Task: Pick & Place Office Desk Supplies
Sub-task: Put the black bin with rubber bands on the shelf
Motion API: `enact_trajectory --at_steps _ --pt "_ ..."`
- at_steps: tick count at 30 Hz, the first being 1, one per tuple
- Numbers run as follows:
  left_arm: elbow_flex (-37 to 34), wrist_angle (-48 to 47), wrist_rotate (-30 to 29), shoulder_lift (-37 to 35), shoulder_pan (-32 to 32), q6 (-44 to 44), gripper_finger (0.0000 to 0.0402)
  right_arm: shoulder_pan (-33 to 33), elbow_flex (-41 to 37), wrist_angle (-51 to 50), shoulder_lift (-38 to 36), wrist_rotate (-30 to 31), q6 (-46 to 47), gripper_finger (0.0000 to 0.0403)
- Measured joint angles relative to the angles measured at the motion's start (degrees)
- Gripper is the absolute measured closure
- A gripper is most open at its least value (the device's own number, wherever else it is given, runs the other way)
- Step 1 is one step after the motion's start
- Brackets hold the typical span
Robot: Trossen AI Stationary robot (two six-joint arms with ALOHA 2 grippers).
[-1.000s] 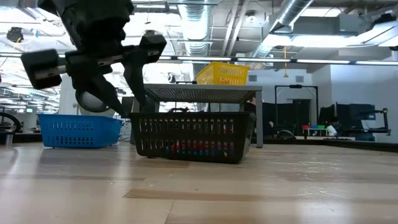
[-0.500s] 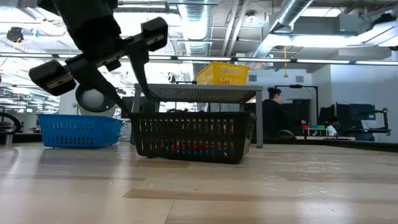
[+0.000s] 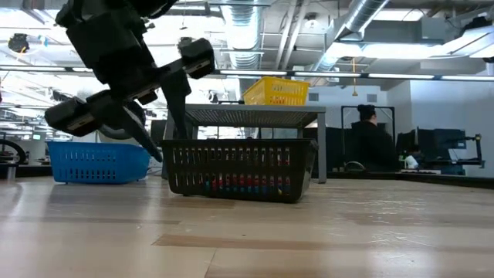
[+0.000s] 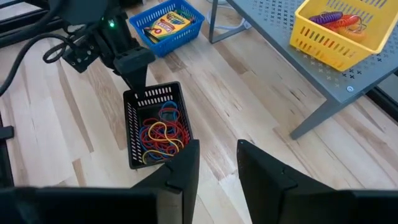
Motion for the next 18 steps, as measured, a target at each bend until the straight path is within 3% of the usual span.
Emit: enact_trajectory --at_steps 9,18 --pt "0.0 3.6 1.0 0.6 1.7 0.5 0.0265 0.0 0.0 1.4 0.0 0.0 -0.6 0.03" --pt "0.0 4.5 5.7 1.0 2.8 -0.3 0.035 0.8 0.0 2.2 0.0 0.0 -0.5 0.03"
